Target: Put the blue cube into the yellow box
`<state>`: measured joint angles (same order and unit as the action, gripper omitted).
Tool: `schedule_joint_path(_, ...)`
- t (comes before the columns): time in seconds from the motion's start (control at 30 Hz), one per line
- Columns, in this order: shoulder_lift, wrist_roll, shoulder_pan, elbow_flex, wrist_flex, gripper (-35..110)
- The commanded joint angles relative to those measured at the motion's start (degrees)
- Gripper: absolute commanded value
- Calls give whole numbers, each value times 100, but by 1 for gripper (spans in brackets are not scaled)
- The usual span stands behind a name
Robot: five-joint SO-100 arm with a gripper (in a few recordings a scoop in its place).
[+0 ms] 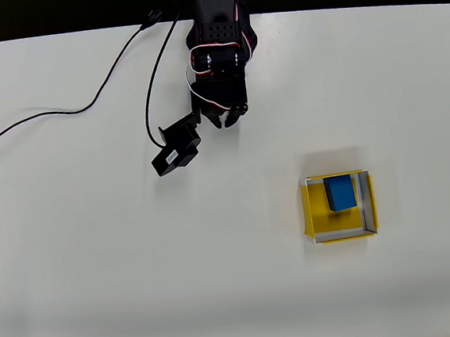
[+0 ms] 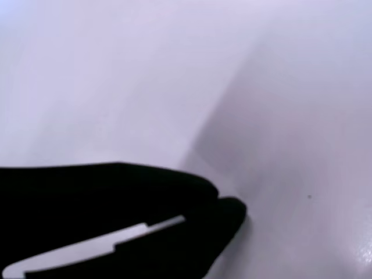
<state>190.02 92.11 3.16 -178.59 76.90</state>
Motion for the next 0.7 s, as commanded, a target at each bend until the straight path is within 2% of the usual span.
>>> schedule_joint_path(0.0,158,35,0,-167,97,0)
schedule_joint_path(0.67,149,44,220,-167,97,0)
